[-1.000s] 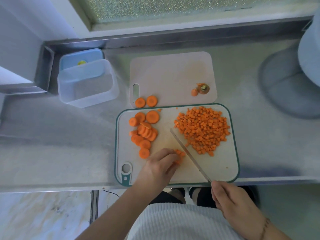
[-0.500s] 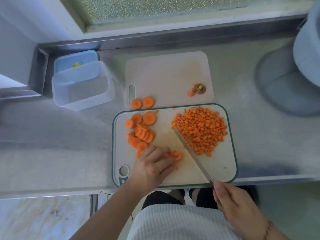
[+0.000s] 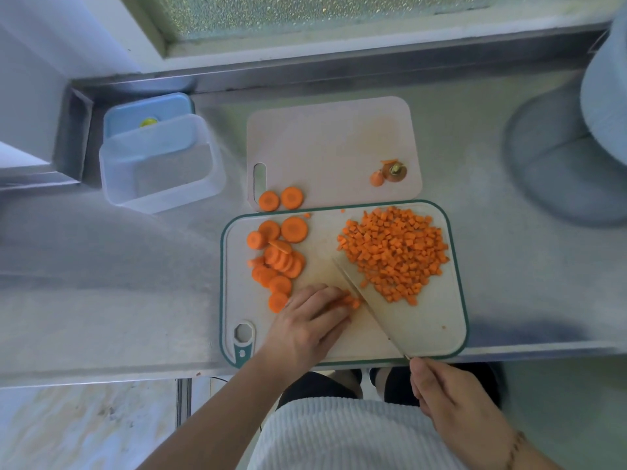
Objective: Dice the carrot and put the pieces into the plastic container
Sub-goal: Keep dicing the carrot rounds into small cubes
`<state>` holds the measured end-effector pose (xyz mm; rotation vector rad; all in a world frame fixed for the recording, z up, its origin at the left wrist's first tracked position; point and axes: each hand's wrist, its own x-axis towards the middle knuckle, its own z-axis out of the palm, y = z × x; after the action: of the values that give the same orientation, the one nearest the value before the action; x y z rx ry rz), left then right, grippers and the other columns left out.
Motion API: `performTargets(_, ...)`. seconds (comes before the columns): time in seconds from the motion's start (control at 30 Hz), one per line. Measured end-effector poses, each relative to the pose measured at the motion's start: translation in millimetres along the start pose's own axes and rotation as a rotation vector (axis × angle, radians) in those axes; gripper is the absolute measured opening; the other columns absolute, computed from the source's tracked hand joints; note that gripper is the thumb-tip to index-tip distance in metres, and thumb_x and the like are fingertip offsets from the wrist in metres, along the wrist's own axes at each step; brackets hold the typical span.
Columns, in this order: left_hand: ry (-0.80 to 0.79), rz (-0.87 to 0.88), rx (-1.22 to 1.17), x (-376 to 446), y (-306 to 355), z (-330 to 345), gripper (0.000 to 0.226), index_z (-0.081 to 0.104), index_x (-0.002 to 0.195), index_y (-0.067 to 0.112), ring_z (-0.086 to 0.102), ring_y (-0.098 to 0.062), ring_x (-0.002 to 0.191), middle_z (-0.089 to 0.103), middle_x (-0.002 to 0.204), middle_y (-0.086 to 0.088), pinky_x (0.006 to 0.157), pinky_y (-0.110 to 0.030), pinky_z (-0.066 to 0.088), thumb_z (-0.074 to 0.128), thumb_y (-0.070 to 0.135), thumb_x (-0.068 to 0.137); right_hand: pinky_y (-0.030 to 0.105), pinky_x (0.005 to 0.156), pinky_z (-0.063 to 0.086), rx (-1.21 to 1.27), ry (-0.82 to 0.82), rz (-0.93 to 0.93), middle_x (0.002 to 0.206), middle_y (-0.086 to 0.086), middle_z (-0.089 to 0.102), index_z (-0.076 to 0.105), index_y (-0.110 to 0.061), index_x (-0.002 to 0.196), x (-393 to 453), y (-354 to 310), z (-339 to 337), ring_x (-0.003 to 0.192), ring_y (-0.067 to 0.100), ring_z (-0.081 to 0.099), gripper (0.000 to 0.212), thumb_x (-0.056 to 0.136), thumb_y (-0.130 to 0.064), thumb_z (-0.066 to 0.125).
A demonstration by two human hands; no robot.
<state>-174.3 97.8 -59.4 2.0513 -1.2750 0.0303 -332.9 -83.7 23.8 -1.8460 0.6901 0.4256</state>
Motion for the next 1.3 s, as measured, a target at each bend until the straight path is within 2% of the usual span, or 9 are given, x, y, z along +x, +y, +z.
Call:
performTargets(0.27, 0.108, -0.087, -0.050, 8.5, 13.0, 14.5, 0.006, 0.077, 0.092, 0.001, 0.067, -0.026, 0.092, 0.070, 0.101, -0.012, 0.088, -0.035, 0.055, 0.077, 0.006, 0.089, 0.018, 0.052, 0.033, -0.040, 0.050, -0.003, 0.047, -0.007, 0.049, 0.052, -0.021, 0.061, -2.0, -4.1, -13.1, 0.046, 0.006, 0.043, 0.046, 0.082, -0.057, 0.033)
performTargets(0.43, 0.113, -0.062, -0.004, 10.8, 20.1, 19.9, 0.006, 0.076, 0.095, 0.003, 0.064, -0.027, 0.091, 0.070, 0.105, -0.012, 0.087, -0.035, 0.054, 0.074, 0.005, 0.090, 0.015, 0.053, 0.036, -0.144, 0.053, -0.050, 0.053, -0.012, 0.056, 0.053, -0.058, 0.070, -9.5, -12.0, -23.5, 0.054, 0.006, 0.053, 0.034, 0.083, -0.075, 0.027)
performTargets(0.53, 0.086, -0.038, -0.002, 8.9, 17.1, 21.4, 0.009, 0.077, 0.096, 0.005, 0.064, -0.029, 0.097, 0.069, 0.108, -0.009, 0.089, -0.037, 0.053, 0.076, 0.003, 0.087, 0.016, 0.055, 0.038, -0.183, 0.028, -0.021, 0.060, -0.013, 0.060, 0.058, -0.039, 0.070, -11.6, -2.8, -25.0, 0.058, 0.005, 0.056, 0.075, 0.064, -0.094, 0.008)
performTargets(0.6, 0.078, -0.031, -0.018, 8.8, 15.1, 21.9, 0.010, 0.076, 0.095, 0.005, 0.065, -0.030, 0.099, 0.069, 0.110, -0.008, 0.089, -0.039, 0.054, 0.077, 0.002, 0.086, 0.020, 0.059, 0.042, -0.252, 0.027, 0.003, 0.066, -0.010, 0.065, 0.059, -0.027, 0.072, -12.9, 5.3, -23.9, 0.065, 0.006, 0.060, 0.086, 0.066, -0.092, 0.003)
performTargets(0.77, 0.059, -0.017, -0.038, 8.8, 14.9, 20.0, 0.009, 0.076, 0.094, 0.003, 0.066, -0.030, 0.095, 0.071, 0.108, -0.008, 0.086, -0.038, 0.054, 0.077, -0.001, 0.086, 0.027, 0.082, 0.049, -0.279, -0.031, -0.001, 0.084, -0.005, 0.072, 0.064, -0.022, 0.090, -2.3, 5.5, -20.5, 0.084, 0.005, 0.064, 0.091, 0.075, -0.084, -0.001)
performTargets(0.97, 0.084, -0.015, -0.020, 10.0, 17.1, 19.0, 0.004, 0.076, 0.089, 0.002, 0.063, -0.028, 0.088, 0.070, 0.100, -0.010, 0.082, -0.033, 0.053, 0.077, 0.000, 0.086, 0.023, 0.054, 0.040, -0.266, 0.002, -0.090, 0.051, -0.005, 0.050, 0.043, -0.022, 0.064, 19.1, -15.7, -6.1, 0.052, 0.010, 0.048, 0.054, 0.087, -0.062, 0.014)
performTargets(1.07, 0.102, -0.029, -0.004, 7.5, 16.3, 19.9, 0.006, 0.075, 0.088, 0.001, 0.064, -0.030, 0.080, 0.068, 0.093, -0.011, 0.079, -0.036, 0.053, 0.080, 0.001, 0.085, 0.014, 0.053, 0.036, -0.163, 0.050, -0.089, 0.057, -0.012, 0.056, 0.049, -0.022, 0.062, 11.3, -9.9, -14.9, 0.054, 0.006, 0.051, 0.061, 0.090, -0.065, 0.017)
performTargets(1.17, 0.099, -0.020, 0.013, 7.3, 16.3, 20.3, 0.004, 0.075, 0.086, 0.001, 0.064, -0.029, 0.082, 0.069, 0.092, -0.011, 0.079, -0.036, 0.053, 0.078, 0.001, 0.085, 0.007, 0.069, 0.041, -0.185, 0.033, -0.103, 0.073, -0.019, 0.067, 0.061, -0.036, 0.075, -3.0, 1.5, -17.7, 0.072, -0.002, 0.061, 0.058, 0.086, -0.073, 0.018)
performTargets(1.3, 0.109, -0.005, 0.009, 7.2, 16.9, 20.2, 0.001, 0.076, 0.086, 0.002, 0.066, -0.029, 0.083, 0.072, 0.092, -0.010, 0.078, -0.038, 0.055, 0.077, 0.002, 0.086, 0.023, 0.072, 0.046, -0.271, 0.009, -0.023, 0.075, -0.013, 0.068, 0.062, -0.029, 0.080, -10.6, 9.7, -15.9, 0.075, 0.003, 0.062, 0.092, 0.067, -0.092, -0.003)
